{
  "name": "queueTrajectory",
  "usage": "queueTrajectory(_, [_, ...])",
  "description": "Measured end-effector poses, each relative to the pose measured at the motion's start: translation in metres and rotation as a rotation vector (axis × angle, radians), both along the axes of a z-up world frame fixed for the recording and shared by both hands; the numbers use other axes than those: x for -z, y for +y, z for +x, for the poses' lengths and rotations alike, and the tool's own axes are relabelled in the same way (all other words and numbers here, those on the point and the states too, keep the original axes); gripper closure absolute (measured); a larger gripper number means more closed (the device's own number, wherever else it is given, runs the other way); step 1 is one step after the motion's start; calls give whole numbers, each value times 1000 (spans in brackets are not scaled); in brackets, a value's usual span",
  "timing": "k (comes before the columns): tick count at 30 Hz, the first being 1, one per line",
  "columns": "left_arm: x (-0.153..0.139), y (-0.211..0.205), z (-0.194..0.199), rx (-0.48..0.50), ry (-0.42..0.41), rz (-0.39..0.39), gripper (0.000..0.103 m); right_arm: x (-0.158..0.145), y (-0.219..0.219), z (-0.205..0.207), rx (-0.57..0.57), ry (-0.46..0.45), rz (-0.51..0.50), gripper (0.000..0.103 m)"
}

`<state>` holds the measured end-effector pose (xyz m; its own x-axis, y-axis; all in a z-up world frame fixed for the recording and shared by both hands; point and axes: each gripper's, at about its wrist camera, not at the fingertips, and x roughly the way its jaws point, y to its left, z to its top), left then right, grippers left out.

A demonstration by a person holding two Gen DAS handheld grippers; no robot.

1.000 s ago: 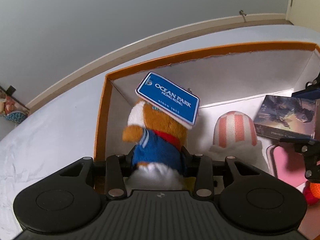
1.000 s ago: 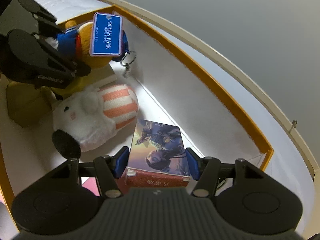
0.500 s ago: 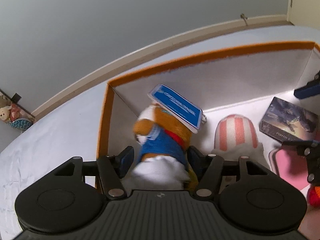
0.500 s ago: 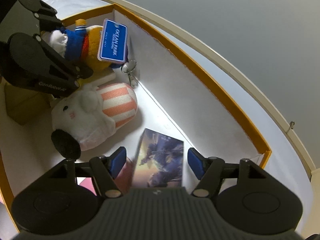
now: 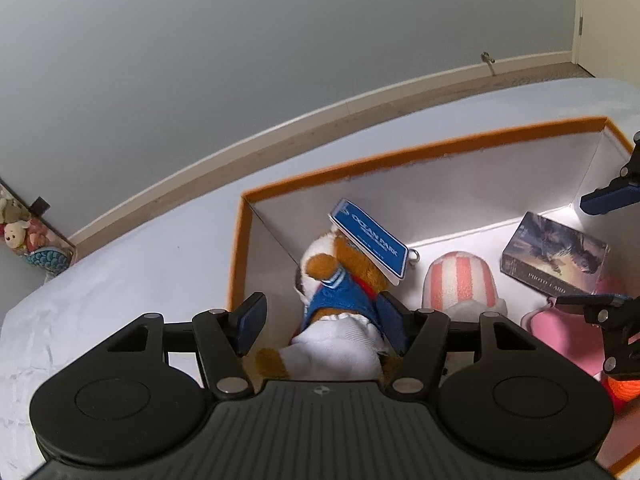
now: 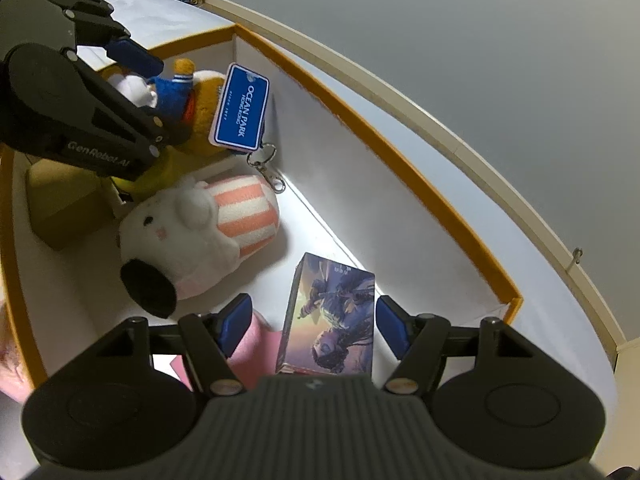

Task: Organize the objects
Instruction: 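Lower the plush bear and photo card box into the box and open both grippers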

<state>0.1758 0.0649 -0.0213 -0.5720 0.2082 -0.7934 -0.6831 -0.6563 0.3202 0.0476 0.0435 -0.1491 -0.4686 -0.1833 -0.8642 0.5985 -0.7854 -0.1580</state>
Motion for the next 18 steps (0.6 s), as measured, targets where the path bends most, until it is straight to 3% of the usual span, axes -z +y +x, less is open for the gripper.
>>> queueTrajectory(6, [-25, -30, -20, -29, 25, 26, 29, -17, -1, 10, -4, 29, -5, 31])
queueTrajectory(10, [-38, -23, -22, -42, 49, 27, 29, -31, -2, 17, -9, 50, -4, 31])
queueTrajectory(12, [-25, -8, -21, -47, 59, 35, 29, -39, 0, 26, -10, 62, -5, 31])
queueTrajectory(18, [-34, -14, -10, -75, 78, 73, 29, -61, 1, 47, -18, 91, 0, 30])
